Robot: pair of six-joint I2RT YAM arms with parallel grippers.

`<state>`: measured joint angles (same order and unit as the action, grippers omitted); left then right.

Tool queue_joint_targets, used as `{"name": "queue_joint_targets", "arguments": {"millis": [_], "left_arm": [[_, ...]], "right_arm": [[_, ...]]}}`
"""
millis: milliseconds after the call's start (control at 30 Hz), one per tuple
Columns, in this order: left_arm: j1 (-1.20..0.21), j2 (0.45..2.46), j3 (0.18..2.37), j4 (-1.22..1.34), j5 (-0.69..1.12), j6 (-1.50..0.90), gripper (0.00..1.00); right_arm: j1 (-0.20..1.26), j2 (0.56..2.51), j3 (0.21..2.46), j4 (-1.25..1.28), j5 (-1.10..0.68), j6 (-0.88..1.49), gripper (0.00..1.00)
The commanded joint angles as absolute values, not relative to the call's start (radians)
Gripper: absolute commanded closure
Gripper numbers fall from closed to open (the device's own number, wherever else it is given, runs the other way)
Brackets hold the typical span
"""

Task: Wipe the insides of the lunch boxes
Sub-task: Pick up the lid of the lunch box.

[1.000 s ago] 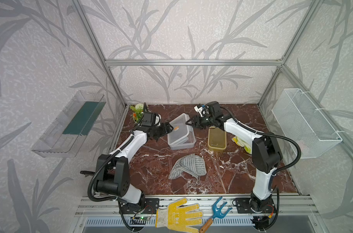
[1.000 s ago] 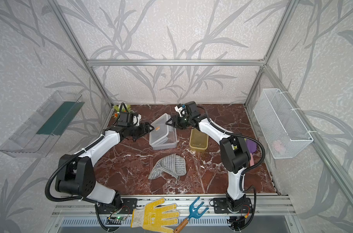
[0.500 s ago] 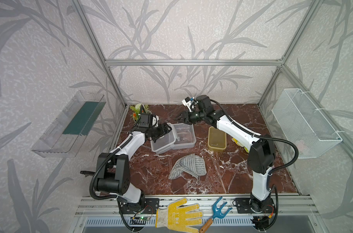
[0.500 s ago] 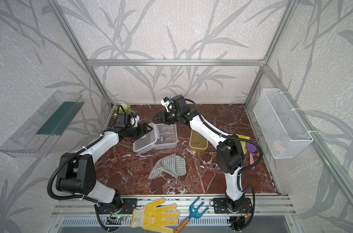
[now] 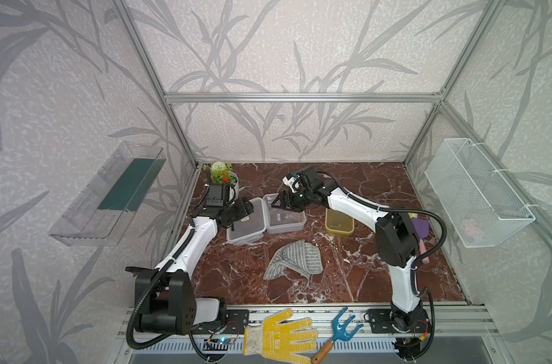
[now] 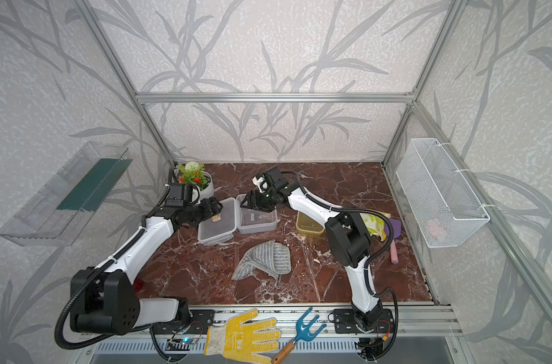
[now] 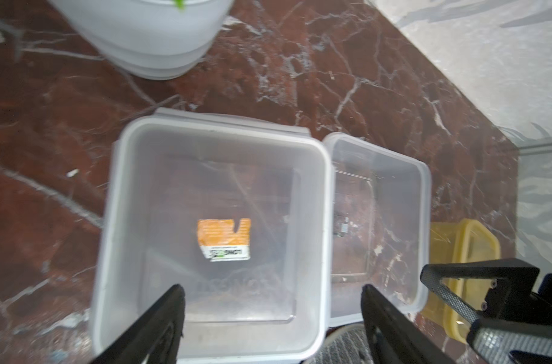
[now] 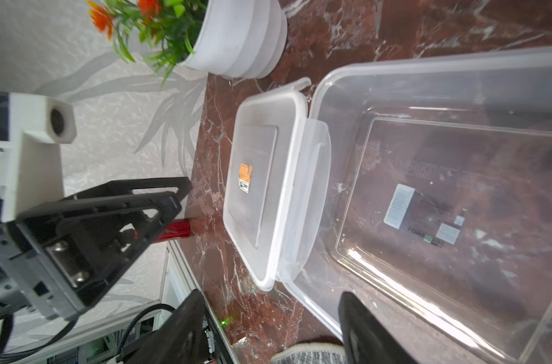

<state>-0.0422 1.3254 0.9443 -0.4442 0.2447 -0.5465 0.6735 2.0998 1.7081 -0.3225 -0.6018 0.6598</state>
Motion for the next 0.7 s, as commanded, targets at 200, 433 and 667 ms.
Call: {"name": "queue_joint_targets", "arguments": {"millis": [200,433,667], "left_arm": [[0.043,1.312,0.827,-0.477,0.110,-0.638,0.07],[0.086,1.348,0.741,-0.313,0.256,-0.629,0.06],[0.090,1.432,0.742,-0.261,0.320,-0.615,0.06]], "right_arm": [[0.681,2.345,1.863,-0.241,-0.785,0.650,0.25],[0.672,2.403,1.871,-0.079,-0.868,0.720,0.23],[0.669,2.398,1.862,-0.028,-0.902,0.776,0.45]]}}
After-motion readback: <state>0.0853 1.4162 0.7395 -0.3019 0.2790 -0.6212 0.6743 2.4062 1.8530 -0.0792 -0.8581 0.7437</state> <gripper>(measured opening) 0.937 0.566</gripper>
